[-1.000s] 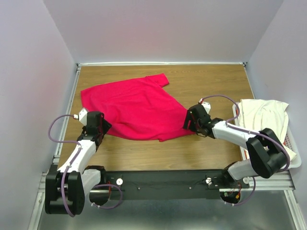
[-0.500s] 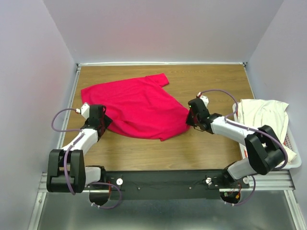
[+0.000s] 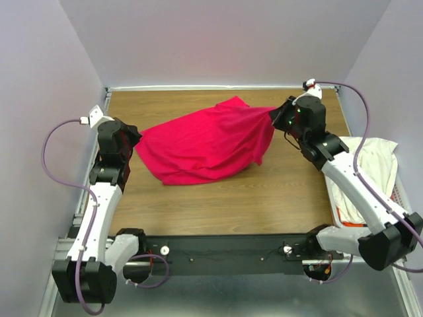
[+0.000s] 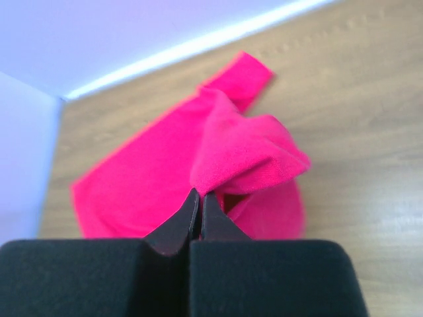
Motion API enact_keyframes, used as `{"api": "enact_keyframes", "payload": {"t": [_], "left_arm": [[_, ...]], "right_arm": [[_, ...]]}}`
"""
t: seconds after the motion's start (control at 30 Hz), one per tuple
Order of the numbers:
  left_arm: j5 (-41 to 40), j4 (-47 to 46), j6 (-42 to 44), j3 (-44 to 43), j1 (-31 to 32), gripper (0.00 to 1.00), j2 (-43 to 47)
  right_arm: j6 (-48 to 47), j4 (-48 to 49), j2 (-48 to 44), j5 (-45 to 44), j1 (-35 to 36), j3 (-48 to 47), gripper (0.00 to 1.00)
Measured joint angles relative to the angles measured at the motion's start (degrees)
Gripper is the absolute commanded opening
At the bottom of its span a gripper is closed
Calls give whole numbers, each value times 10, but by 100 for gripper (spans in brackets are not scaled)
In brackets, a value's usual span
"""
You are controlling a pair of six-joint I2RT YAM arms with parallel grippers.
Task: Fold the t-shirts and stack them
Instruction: Flatten the tshirt out
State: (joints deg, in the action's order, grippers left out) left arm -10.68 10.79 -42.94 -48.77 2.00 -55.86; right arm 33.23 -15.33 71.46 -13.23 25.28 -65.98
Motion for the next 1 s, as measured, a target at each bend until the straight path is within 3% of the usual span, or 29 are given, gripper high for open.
{"api": "enact_keyframes", "payload": {"t": [0.07,0.13,0.17,0.3,0.47,0.87,0.9,0.93,1.0], "left_arm": [[0,3,3,3,0,1,23],[2,6,2,18,0,14,35],[5,8,-2,32,0,28,37],[14,8,-18,119,16,52,21],[13,17,-41,177,65,65,-47],[-30,-26,-76,118,127,66,-253],[-32,-31,-80,110,130,59,-262],[-34,-35,-82,105,132,59,-269],[-40,-39,-91,95,134,26,-286]], "right_arm": [[-6,-5,-19,0,0,-21,1],[-9,-8,-29,0,0,-24,0],[-9,-12,-31,0,0,-23,0],[-9,-23,-26,0,0,2,0],[-9,-41,-14,-1,-2,30,0],[-13,-45,-5,-1,-2,35,0],[-14,-45,-4,-1,-2,35,1],[-14,-45,-3,-1,-2,35,0],[-17,-45,-1,-1,-2,35,0]]}}
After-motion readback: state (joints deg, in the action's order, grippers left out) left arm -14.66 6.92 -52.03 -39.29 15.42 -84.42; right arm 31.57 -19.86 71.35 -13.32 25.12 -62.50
